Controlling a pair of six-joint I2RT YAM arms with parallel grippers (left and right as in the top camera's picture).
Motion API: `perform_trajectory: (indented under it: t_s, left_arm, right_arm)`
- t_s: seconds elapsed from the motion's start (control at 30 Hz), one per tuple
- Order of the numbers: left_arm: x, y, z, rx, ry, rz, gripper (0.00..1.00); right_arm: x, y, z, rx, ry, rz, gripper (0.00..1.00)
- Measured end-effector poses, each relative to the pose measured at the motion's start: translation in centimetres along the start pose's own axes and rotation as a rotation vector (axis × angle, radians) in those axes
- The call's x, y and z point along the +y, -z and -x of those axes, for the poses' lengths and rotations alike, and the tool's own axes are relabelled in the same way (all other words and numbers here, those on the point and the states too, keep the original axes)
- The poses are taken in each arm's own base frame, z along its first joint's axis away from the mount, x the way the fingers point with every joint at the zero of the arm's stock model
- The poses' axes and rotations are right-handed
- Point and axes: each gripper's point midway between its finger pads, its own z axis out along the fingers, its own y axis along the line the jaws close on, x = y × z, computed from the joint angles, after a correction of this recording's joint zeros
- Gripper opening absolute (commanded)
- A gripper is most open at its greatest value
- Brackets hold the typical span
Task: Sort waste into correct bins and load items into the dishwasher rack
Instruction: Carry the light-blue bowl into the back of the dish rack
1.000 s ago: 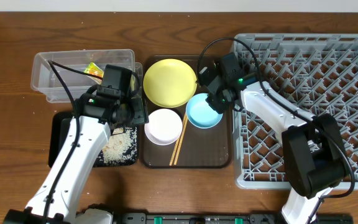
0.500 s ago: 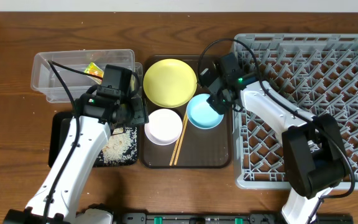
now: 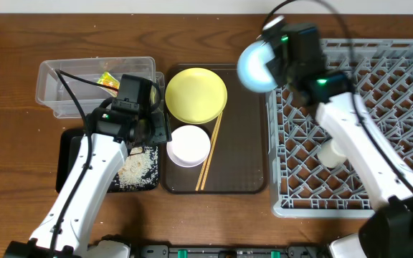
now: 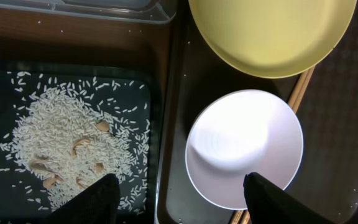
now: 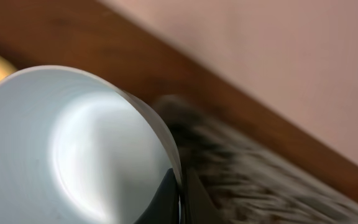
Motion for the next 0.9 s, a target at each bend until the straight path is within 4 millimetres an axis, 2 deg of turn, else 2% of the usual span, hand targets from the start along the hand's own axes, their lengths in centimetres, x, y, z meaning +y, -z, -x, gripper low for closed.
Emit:
perform_trajectory:
  t_s: [0.2, 0.33, 0.5, 0.7, 0.9]
  left_arm:
    - [0.0, 0.0, 0.0, 0.0, 0.0, 0.0, 0.67]
    - [0.0, 0.0, 0.0, -0.001, 0.0, 0.0, 0.67]
    - [0.0, 0.0, 0.1, -0.002, 0.0, -0.001, 0.67]
    - [0.0, 0.0, 0.1, -0.002, 0.0, -0.001, 0.67]
    - [0.0, 0.0, 0.1, -0.002, 0.0, -0.001, 0.67]
  right_arm:
    - [-8.3, -0.4, -1.5, 0.059, -0.069, -0.364, 0.01]
    - [-11.6, -0.8, -2.9, 0.115, -0.094, -0.564, 0.01]
    - [-11.5, -2.6, -5.0, 0.2, -0.066, -0.64, 0.01]
    - [-8.7, -5.6, -7.6, 0.3, 0.01, -0.622, 0.01]
    - [-6.6, -5.7, -7.2, 0.289, 0.01, -0.592, 0.01]
